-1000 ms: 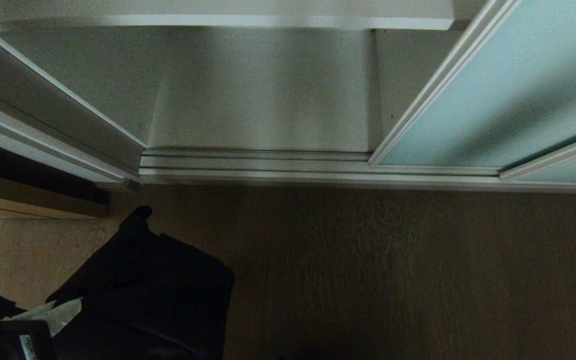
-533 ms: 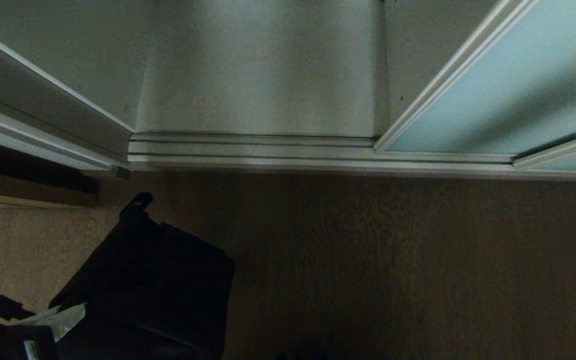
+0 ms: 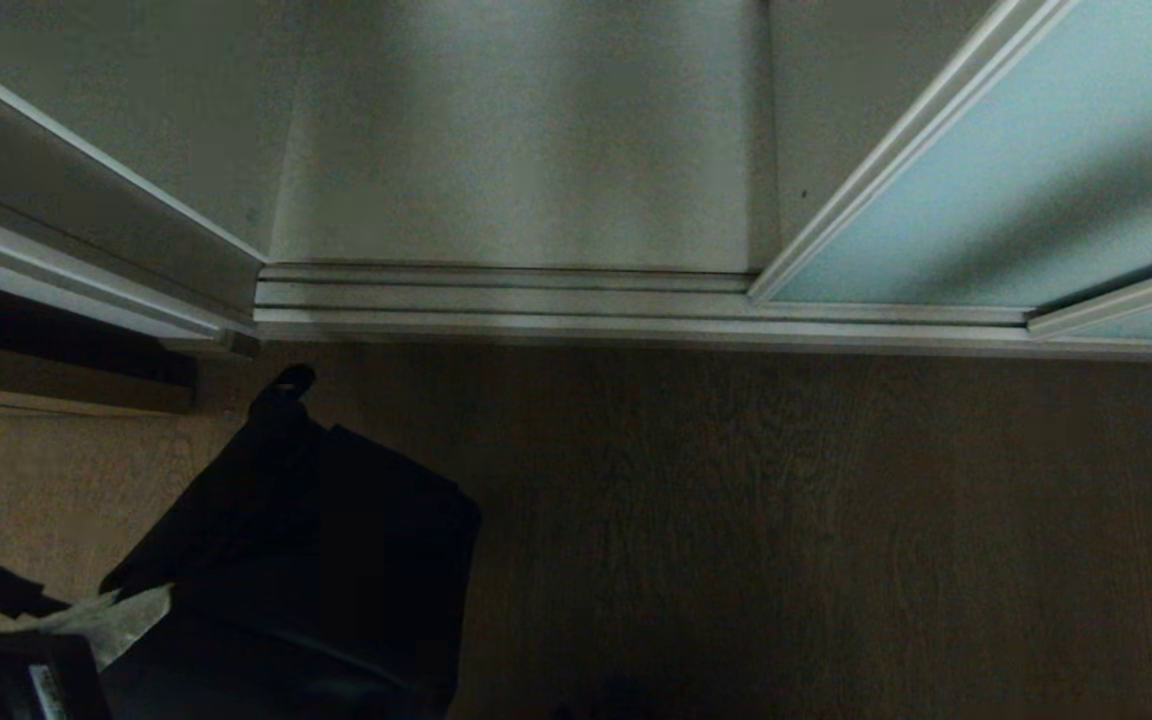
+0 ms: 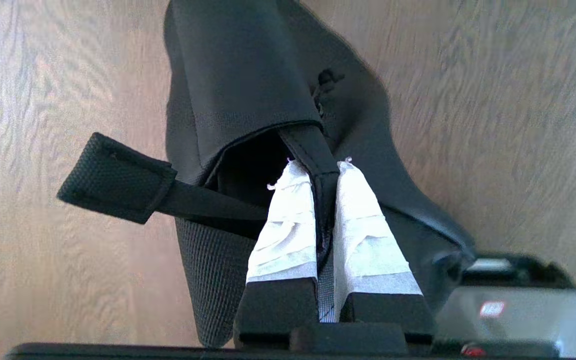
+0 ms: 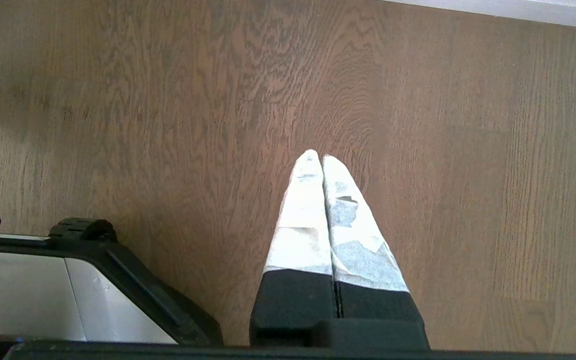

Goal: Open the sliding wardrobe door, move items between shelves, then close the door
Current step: Place the bag on the lower shelf

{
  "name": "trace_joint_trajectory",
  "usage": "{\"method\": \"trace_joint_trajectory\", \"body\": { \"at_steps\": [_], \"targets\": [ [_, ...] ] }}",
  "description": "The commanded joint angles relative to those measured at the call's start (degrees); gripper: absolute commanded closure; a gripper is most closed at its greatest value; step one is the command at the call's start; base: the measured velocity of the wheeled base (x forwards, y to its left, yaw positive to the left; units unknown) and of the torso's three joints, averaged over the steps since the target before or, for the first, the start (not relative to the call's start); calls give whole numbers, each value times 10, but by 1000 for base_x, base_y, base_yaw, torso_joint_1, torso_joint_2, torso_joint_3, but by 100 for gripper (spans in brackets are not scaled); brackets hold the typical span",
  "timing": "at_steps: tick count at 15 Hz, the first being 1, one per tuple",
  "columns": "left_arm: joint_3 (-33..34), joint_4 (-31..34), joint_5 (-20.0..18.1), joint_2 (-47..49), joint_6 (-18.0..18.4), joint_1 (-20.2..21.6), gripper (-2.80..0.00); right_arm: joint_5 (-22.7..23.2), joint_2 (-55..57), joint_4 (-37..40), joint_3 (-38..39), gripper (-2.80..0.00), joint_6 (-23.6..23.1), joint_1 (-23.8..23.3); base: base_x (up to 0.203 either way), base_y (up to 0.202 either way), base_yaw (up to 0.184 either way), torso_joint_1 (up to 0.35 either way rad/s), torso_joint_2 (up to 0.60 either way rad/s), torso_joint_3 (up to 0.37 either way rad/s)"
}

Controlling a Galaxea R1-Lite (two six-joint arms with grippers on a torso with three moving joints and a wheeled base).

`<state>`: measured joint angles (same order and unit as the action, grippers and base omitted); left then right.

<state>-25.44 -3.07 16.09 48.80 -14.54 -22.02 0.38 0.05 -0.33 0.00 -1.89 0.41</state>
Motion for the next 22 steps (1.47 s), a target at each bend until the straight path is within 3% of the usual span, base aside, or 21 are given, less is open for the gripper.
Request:
{"method": "trace_joint_trajectory", "body": {
  "at_steps": [1, 4, 10, 14, 19, 22],
  "targets": [
    [-12, -41, 3, 55, -1, 2, 0, 0, -2, 0, 0, 0, 0, 0, 0, 0, 0, 0, 0, 0],
    [-22, -165, 28, 154, -1, 14, 0, 0, -2, 0, 0, 0, 0, 0, 0, 0, 0, 0, 0, 0],
    [-36, -459, 161, 319, 5, 21, 0, 0, -2, 0, 0, 0, 0, 0, 0, 0, 0, 0, 0, 0],
    [-49, -546, 187, 385, 12, 24, 0, 0, -2, 0, 0, 0, 0, 0, 0, 0, 0, 0, 0, 0],
    [-92, -724, 190, 493, 56, 64, 0, 0, -2, 0, 0, 0, 0, 0, 0, 0, 0, 0, 0, 0],
    [-139, -739, 191, 484, 83, 65, 0, 0, -2, 0, 0, 0, 0, 0, 0, 0, 0, 0, 0, 0]
  ]
}}
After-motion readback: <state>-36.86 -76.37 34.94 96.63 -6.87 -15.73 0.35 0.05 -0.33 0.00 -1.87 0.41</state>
